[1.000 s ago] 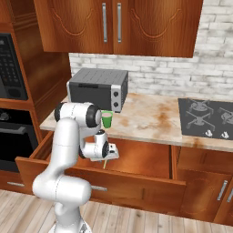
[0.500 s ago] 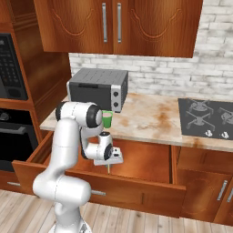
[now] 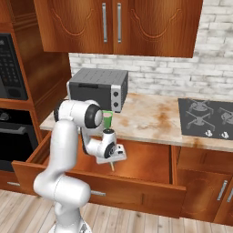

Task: Pick up the straw from the left drawer and put it inside the smoothie cup.

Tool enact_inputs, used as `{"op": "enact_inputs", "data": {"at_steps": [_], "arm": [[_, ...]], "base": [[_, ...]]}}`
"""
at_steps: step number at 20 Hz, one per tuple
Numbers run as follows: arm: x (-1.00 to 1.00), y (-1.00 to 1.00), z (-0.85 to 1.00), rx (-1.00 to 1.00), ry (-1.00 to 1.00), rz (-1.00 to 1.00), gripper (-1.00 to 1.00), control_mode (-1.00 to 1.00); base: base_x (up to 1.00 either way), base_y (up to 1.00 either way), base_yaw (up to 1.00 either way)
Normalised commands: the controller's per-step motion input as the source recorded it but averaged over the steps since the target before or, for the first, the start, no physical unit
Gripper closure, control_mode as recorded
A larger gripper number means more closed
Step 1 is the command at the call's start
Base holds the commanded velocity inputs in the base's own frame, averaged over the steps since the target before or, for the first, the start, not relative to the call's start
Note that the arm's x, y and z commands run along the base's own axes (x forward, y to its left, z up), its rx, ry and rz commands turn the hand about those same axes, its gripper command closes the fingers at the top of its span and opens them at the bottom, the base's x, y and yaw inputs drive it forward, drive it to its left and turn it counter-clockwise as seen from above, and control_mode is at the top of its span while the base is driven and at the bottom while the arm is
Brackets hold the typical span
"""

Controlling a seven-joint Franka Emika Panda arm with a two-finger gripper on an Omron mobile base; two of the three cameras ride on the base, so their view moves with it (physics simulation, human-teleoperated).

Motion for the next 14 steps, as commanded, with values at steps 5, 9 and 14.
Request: {"op": "enact_inputs", "data": {"at_steps": [5,9,14], "arm": [[-0.15,-0.02,0.91,0.00,0.00,0.20,1.00,-1.00],[-0.32,0.00,0.97,0.00,-0.01,0.21,1.00,-1.00],[-0.20,0.00,1.00,0.00,-0.14,0.16,1.00,-1.00]], "base": [[0.00,0.00,0.00],[0.00,0.00,0.00],[0.00,0.00,0.00]]}}
